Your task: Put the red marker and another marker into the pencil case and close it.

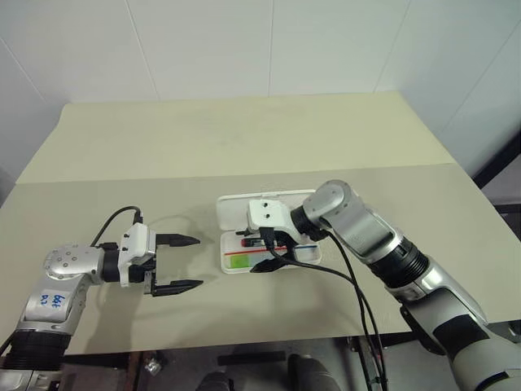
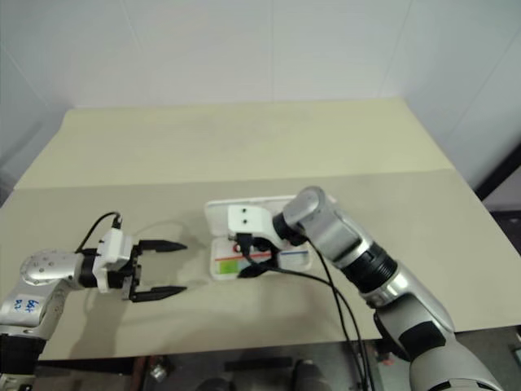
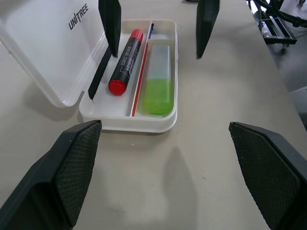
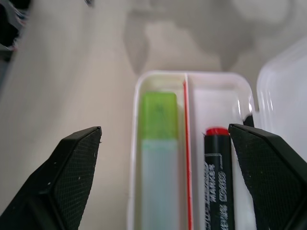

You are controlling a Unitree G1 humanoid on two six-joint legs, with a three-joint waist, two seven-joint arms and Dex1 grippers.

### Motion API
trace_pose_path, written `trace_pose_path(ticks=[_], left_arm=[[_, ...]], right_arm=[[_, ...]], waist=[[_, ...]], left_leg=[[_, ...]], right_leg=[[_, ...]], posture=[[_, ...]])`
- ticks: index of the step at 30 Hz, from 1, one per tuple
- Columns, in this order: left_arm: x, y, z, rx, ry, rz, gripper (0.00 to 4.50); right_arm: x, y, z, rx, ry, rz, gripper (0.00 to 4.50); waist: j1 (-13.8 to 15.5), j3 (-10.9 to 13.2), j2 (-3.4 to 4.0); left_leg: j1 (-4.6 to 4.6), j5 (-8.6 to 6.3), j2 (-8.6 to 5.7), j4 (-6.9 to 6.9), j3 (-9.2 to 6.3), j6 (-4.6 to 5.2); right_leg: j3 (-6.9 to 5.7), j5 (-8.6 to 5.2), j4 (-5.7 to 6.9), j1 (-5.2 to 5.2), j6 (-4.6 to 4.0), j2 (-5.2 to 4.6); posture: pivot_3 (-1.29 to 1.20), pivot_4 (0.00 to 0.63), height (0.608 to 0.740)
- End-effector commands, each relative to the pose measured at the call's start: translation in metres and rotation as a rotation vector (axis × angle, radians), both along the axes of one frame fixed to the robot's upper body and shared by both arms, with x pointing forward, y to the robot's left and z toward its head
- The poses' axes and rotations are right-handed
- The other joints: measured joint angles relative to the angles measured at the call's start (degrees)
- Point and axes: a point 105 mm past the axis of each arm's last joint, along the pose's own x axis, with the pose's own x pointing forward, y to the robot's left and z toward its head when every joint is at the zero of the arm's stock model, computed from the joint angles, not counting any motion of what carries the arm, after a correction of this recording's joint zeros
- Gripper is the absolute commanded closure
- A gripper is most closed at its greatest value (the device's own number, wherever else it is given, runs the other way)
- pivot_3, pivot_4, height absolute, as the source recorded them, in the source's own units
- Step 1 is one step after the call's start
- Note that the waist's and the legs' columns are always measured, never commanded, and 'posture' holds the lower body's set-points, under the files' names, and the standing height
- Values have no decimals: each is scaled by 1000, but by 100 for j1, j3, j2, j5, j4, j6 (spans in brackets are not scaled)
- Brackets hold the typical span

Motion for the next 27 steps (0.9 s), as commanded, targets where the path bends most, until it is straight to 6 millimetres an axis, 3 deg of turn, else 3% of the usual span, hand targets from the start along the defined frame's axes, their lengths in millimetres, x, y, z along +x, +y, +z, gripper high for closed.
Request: trace_pose_path(ticks=[1, 5, 11, 21, 27], left_arm=[[-2, -7, 10, -13, -44, -29, 0], [-3, -17, 14, -35, -50, -55, 0], [-7, -38, 20, -91, -48, -97, 0], [-17, -58, 14, -173, 8, -106, 0], [-18, -66, 8, -199, 34, -109, 0]], right_arm=[[-11, -10, 21, 53, -1, 25, 14], [-16, -29, 26, 95, 16, -7, 14], [-15, -60, 49, 286, 14, -204, 14], [-8, -168, 54, 365, -80, -735, 14], [-28, -212, 36, 360, -90, -954, 14]], waist=[[12, 0, 0], [18, 0, -1], [21, 1, -3], [37, 5, -11], [43, 7, -16]], left_leg=[[0, 0, 0, 0, 0, 0], [-4, -1, -1, 0, -4, 2], [-6, -2, 0, -2, -5, 3], [-4, -6, -3, -1, -2, 11], [6, -7, -1, 0, -3, 14]], right_leg=[[0, 0, -1, 0, 0, 0], [-5, 0, -12, 5, 0, -2], [-4, 0, -19, 4, 0, -1], [1, 1, -41, 11, 2, -2], [1, 1, -41, 24, 2, 2]], posture=[[0, 150, 740], [0, 150, 740], [0, 150, 740], [0, 150, 740], [0, 150, 740]])
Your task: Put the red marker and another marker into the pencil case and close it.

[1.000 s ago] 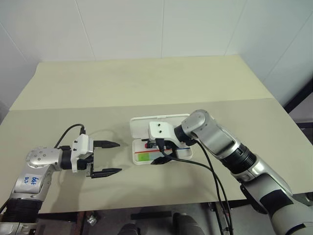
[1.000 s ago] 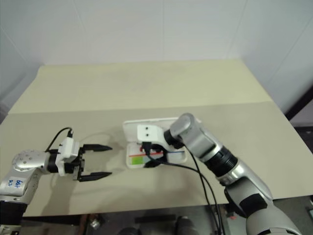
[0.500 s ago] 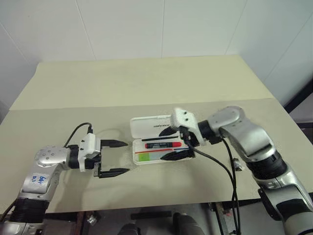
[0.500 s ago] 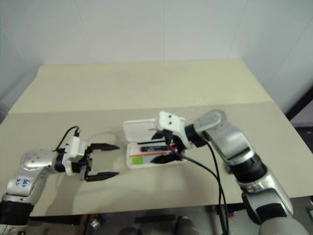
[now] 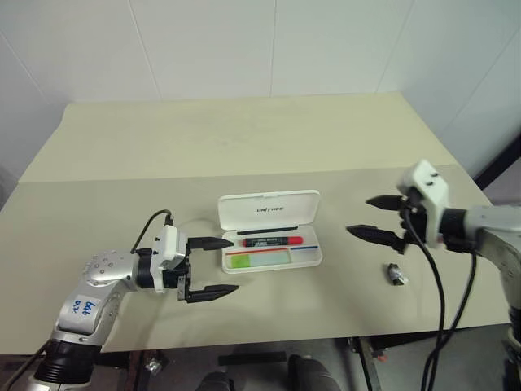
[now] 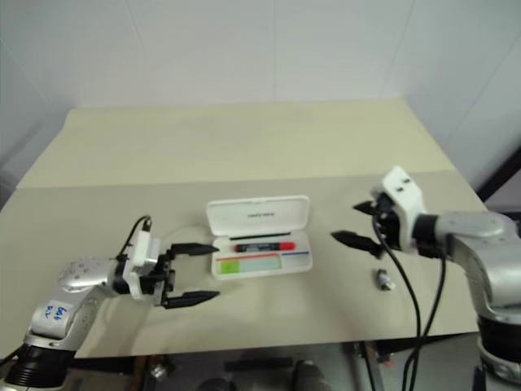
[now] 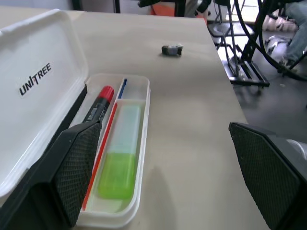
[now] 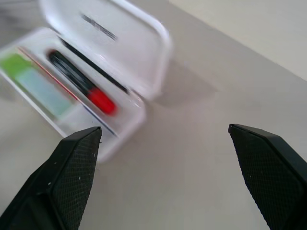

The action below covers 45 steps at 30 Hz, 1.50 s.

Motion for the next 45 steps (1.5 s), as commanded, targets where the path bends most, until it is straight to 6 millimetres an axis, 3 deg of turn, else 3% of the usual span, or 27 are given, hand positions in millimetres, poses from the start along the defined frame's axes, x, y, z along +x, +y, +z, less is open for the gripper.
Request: trace_pose_path(ticks=[1, 10, 15, 25, 38, 42, 45], left_arm=[[-3, -7, 5, -28, -11, -24, 0], [4, -9, 9, -19, -16, -51, 0], [8, -11, 13, -18, -29, -65, 0], [17, -7, 21, 6, -48, -82, 0], [27, -10, 27, 19, -74, -119, 0], [29, -9, 28, 21, -80, -119, 0], [29, -10, 28, 20, -84, -117, 0]], right_arm=[[-13, -12, 2, -5, -42, -84, 14], [-25, -13, -34, 94, -16, -291, 14], [-27, -31, -61, 137, -30, -475, 14], [-36, -57, -83, 156, -51, -643, 14], [-47, -43, -111, 245, -1, -696, 14], [-44, -35, -115, 266, -7, -680, 938], [-41, -31, -115, 270, -14, -663, 2023]], waist=[[1, 1, -1], [-9, -3, -9], [5, -4, -11], [-8, -5, -13], [-16, -5, -13], [-30, -7, -15], [-30, -8, -18]], left_leg=[[0, 0, -1, 0, 0, 0], [10, 4, -2, 8, 2, -1], [6, 4, -4, 5, -2, -1], [9, 4, -4, 4, -2, -1], [12, 4, -4, 5, -2, -1], [13, 4, -2, 4, -3, -1], [14, 4, -2, 5, -2, -1]], right_leg=[[1, 0, 1, 0, 0, -1], [9, 3, 8, 10, 4, 3], [7, 2, 5, 10, 4, 2], [9, 3, 5, 11, 5, 4], [10, 3, 7, 14, 5, 5], [10, 3, 10, 14, 5, 6], [10, 3, 10, 14, 4, 6]], posture=[[0, 150, 740], [0, 150, 740], [0, 150, 740], [0, 150, 740], [0, 150, 740], [0, 150, 740], [0, 150, 740]])
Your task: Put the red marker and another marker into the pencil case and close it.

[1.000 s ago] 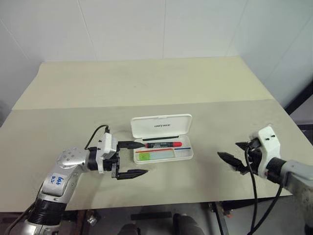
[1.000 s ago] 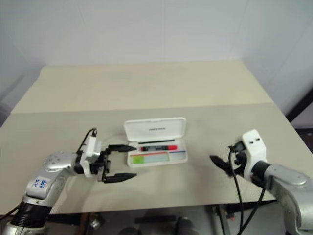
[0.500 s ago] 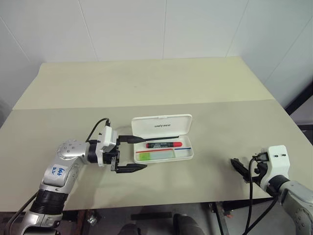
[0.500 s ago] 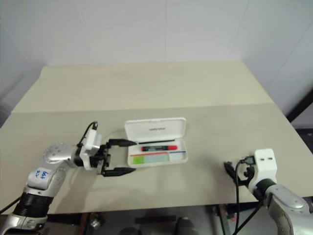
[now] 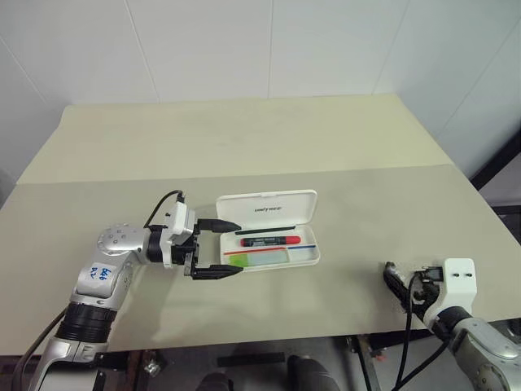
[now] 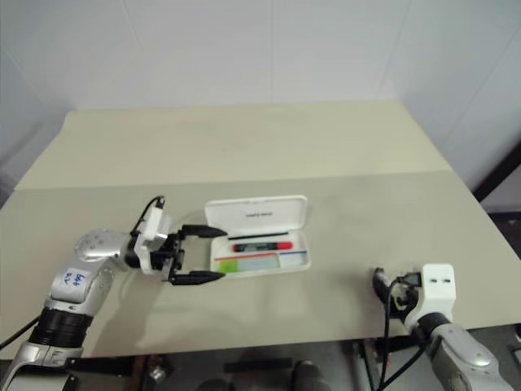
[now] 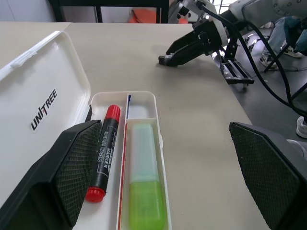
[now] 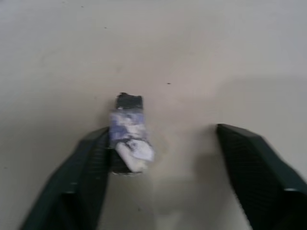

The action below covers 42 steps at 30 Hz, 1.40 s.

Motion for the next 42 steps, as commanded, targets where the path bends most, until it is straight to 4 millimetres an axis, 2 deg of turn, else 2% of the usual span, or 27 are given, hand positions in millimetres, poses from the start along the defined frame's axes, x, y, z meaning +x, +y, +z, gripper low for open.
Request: trace_pose_path(ticks=[1, 6, 10, 15, 21, 28, 36, 42], left_arm=[[0, -2, 8, 1, -49, -13, 0], [0, -2, 7, -5, -54, -5, 0], [-2, -2, 5, -11, -54, 1, 0], [-3, -1, 4, -16, -56, 16, 0], [-4, 6, 1, -3, -56, 35, 0], [-4, 11, -1, 9, -58, 47, 0], [1, 22, -2, 32, -75, 90, 0], [0, 25, -3, 31, -87, 115, 0]], right_arm=[[3, 9, 0, 16, -16, 37, 2347], [5, 8, 0, 5, -18, 46, 4125], [6, 3, -1, -24, -5, 46, 4133], [17, 4, 14, -79, -60, 156, 4133], [38, 2, 42, -235, -130, 437, 4133], [56, 14, 55, -363, -130, 767, 4133], [82, 54, 76, -418, -176, 1165, 4133], [90, 79, 77, -424, -186, 1339, 4133]], waist=[[3, 0, -1], [3, -1, -1], [7, -4, -7], [6, -5, -10], [5, -5, -9], [7, -2, -11], [-2, 0, -10], [12, 1, -9]], left_leg=[[0, 0, 0, 0, 0, 0], [0, 0, 0, 0, 0, 0], [1, 0, -2, 2, 0, 0], [3, 1, -3, 7, 4, 0], [3, 3, -3, 5, 4, 5], [1, 2, -3, 3, 3, 5], [3, 3, 1, 6, 7, 5], [-9, 3, 0, 4, 7, 2]], right_leg=[[0, 0, 0, 0, 0, 0], [0, 0, 0, 0, 0, 0], [1, 0, 0, 2, 0, -2], [6, 3, 0, 6, 2, -2], [5, 3, -1, 5, 3, 0], [3, 4, -5, 5, 4, -2], [1, 7, -4, 2, 7, -1], [-1, 7, -10, -6, 7, -7]], posture=[[0, 150, 740], [0, 150, 740], [0, 150, 740], [0, 150, 740], [0, 150, 740], [0, 150, 740], [0, 150, 740], [0, 150, 740]])
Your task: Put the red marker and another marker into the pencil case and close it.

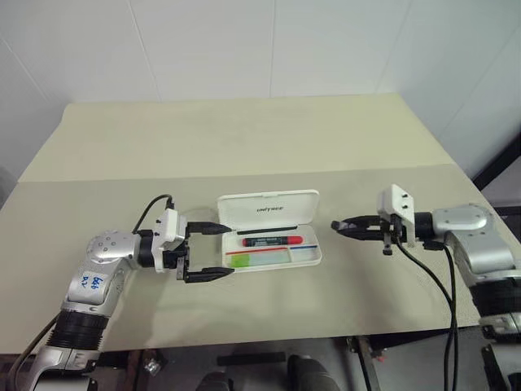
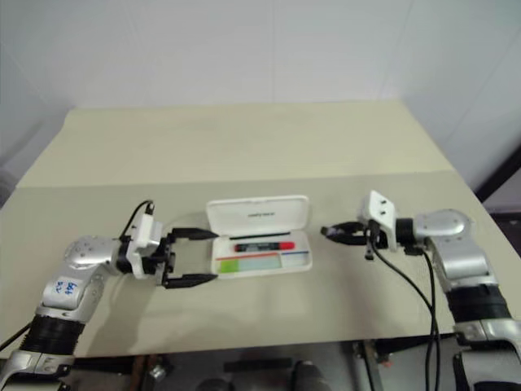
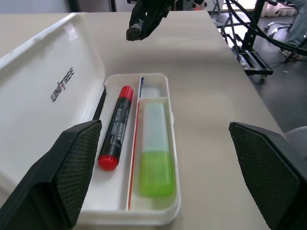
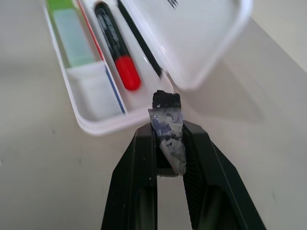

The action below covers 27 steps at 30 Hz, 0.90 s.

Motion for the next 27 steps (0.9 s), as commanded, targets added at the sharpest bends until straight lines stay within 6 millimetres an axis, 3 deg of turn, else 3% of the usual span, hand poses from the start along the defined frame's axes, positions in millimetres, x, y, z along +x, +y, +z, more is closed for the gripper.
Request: trace_pose_path(ticks=[1, 13, 27], left_arm=[[-3, 4, 7, 10, -50, 19, 0], [-6, 9, 9, 8, -65, 60, 0], [-8, 7, 12, 7, -79, 83, 0]], right_arm=[[-1, 12, 5, -16, -10, 102, 4133], [1, 45, -8, -59, 26, 269, 4133], [0, 53, -21, -102, 48, 319, 4133]], waist=[[6, 1, 2], [-3, 3, 4], [-4, 3, 5]], left_leg=[[-2, 0, -1, 0, 0, 0], [-1, 1, -1, -1, 0, -6], [-2, 2, -1, 0, 0, -8]], right_leg=[[-1, 0, 1, -1, 0, -2], [-2, 0, 4, -4, 0, -4], [-2, 0, 9, -5, 0, -4]], posture=[[0, 150, 740], [0, 150, 740], [0, 150, 740]])
